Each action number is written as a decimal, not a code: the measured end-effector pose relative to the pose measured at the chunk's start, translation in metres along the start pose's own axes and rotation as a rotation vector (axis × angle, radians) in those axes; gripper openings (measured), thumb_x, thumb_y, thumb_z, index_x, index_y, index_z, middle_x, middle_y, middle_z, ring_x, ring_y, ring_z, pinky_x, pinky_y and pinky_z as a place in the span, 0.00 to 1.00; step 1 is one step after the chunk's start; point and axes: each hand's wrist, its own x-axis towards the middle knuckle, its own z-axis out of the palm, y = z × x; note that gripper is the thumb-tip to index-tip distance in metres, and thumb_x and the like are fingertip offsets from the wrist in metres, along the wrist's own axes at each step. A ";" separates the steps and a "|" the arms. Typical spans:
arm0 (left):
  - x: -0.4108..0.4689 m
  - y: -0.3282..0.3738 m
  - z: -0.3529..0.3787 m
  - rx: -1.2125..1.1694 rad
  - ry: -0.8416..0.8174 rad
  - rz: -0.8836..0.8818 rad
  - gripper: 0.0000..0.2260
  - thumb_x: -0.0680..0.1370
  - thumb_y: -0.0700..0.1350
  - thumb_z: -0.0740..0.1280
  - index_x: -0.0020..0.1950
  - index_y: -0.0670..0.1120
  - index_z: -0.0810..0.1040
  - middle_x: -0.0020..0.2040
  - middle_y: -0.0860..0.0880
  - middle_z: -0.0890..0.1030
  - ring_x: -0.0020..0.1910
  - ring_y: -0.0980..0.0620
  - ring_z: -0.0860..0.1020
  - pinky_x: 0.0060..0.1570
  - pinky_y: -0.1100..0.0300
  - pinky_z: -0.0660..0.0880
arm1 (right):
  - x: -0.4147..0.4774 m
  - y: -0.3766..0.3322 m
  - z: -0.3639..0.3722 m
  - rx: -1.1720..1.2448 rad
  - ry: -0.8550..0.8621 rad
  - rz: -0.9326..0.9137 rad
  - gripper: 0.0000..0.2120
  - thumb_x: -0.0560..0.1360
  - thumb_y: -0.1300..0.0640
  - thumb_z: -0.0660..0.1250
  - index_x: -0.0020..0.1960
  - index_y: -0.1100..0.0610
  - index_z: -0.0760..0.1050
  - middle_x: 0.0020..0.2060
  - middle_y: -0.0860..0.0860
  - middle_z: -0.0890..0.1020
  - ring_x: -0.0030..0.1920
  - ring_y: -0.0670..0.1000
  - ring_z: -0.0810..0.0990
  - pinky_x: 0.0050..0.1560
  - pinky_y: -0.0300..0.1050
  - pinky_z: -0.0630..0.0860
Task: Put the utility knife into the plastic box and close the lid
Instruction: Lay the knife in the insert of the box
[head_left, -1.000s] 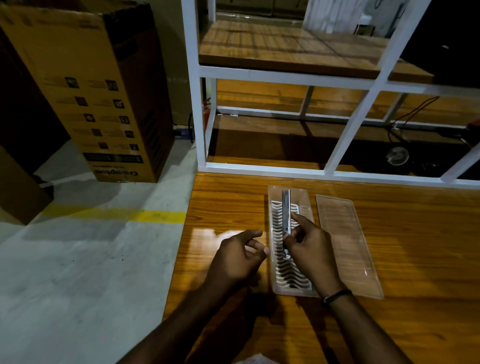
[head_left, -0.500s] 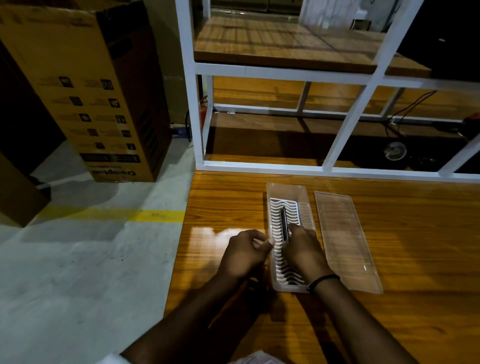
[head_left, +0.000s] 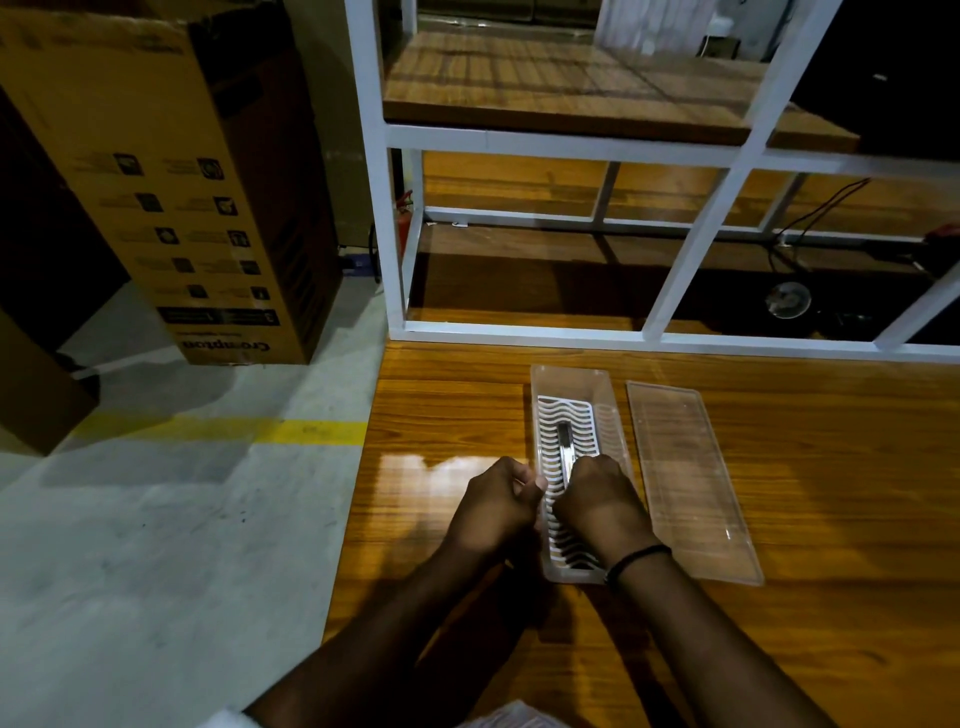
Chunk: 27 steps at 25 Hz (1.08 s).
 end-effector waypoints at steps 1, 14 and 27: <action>0.000 0.000 0.001 0.016 0.004 0.009 0.08 0.80 0.53 0.68 0.49 0.49 0.77 0.48 0.45 0.87 0.47 0.44 0.86 0.49 0.49 0.81 | -0.002 0.000 0.000 -0.002 0.004 -0.006 0.18 0.73 0.59 0.68 0.61 0.63 0.77 0.62 0.63 0.78 0.62 0.63 0.79 0.59 0.50 0.77; -0.011 -0.014 -0.019 -0.136 0.052 -0.056 0.09 0.83 0.50 0.66 0.47 0.46 0.76 0.32 0.48 0.81 0.22 0.55 0.76 0.26 0.60 0.73 | 0.007 0.065 -0.028 0.150 0.403 0.000 0.20 0.74 0.55 0.64 0.64 0.60 0.78 0.60 0.64 0.79 0.59 0.67 0.77 0.61 0.59 0.75; -0.015 -0.016 -0.037 -0.268 0.025 -0.136 0.09 0.83 0.46 0.66 0.52 0.40 0.76 0.35 0.43 0.81 0.29 0.49 0.80 0.27 0.58 0.81 | 0.016 0.108 -0.046 0.035 0.080 0.528 0.43 0.65 0.43 0.79 0.70 0.59 0.63 0.67 0.65 0.67 0.66 0.68 0.69 0.65 0.64 0.70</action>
